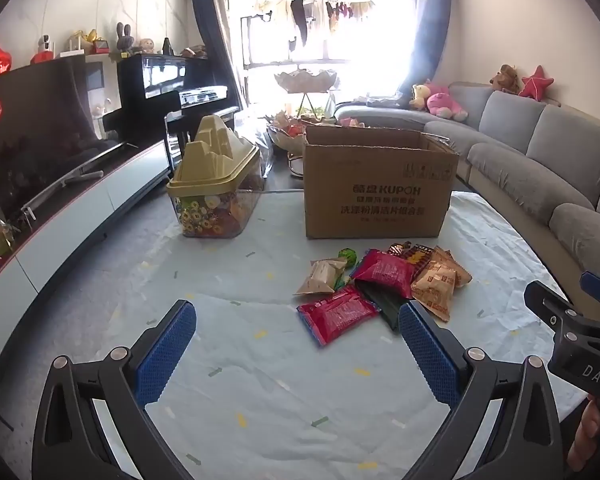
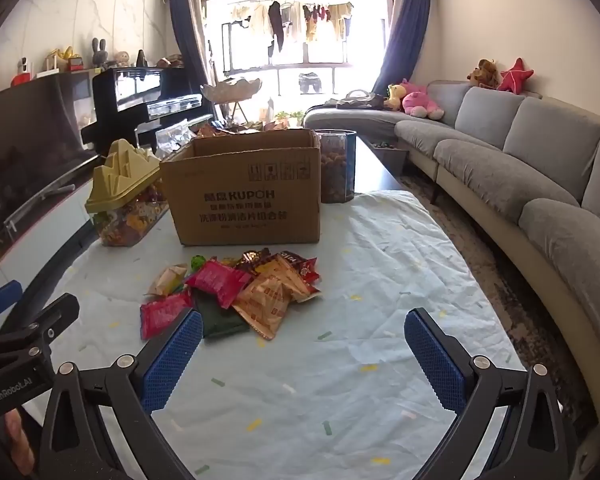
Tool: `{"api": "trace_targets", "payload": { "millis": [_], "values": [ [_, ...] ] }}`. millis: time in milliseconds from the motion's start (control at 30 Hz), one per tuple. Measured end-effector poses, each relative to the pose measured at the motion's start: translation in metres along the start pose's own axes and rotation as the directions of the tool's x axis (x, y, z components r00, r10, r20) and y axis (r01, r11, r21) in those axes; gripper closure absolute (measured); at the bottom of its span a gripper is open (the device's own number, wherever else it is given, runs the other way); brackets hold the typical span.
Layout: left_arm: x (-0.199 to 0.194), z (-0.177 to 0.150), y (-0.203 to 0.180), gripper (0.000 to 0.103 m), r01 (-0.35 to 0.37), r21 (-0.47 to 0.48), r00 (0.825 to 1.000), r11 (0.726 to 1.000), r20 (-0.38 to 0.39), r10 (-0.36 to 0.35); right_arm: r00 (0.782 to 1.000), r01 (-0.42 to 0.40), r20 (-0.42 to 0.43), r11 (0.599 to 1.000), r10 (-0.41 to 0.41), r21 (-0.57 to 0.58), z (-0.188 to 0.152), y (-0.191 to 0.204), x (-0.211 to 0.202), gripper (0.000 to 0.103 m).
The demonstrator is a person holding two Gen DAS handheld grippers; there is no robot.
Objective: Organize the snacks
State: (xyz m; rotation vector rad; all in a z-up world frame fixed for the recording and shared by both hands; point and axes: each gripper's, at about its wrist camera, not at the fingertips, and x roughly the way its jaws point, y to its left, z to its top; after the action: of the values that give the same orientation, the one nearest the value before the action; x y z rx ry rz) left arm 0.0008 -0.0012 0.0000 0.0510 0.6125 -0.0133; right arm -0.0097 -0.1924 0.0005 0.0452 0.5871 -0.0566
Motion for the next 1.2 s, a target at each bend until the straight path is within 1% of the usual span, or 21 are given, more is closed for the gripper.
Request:
{"api": "trace_targets", "payload": {
  "millis": [100,133,267,300,333,433,1200],
  "values": [
    [0.004,0.003,0.0,0.0,0.015,-0.01,1.0,1.0,-0.025,-0.015,1.0,-0.008,-0.017,1.0,0.009,0.014,0.0,-0.001,0.0,0.001],
    [0.007,0.009,0.0,0.0,0.022,-0.013,0.999,1.0,-0.035,-0.022,1.0,-0.004,-0.011,1.0,0.004,0.01,0.0,-0.001,0.0,0.001],
    [-0.003,0.008,0.005,0.0,0.022,-0.024,1.0,0.999,-0.005,-0.022,1.0,-0.005,-0.011,1.0,0.005,0.005,0.0,0.0,-0.001,0.001],
    [-0.003,0.01,0.005,0.0,0.017,-0.021,1.0,1.0,-0.001,-0.017,1.0,-0.005,-0.007,1.0,0.005,0.003,0.0,0.0,-0.001,0.001],
    [-0.007,0.002,0.001,0.0,0.008,-0.022,1.0,1.0,0.02,-0.008,1.0,-0.006,-0.005,1.0,0.006,0.004,0.001,-0.001,0.0,0.001],
    [-0.008,0.003,0.001,0.0,0.003,-0.018,0.999,1.0,0.032,-0.002,1.0,-0.008,0.0,1.0,0.008,0.0,0.002,0.0,0.0,0.001],
    [-0.026,0.008,0.002,0.0,0.008,-0.021,0.997,1.0,0.08,-0.007,0.999,-0.032,0.032,0.999,0.032,0.003,0.007,0.002,-0.014,0.001]
  ]
}}
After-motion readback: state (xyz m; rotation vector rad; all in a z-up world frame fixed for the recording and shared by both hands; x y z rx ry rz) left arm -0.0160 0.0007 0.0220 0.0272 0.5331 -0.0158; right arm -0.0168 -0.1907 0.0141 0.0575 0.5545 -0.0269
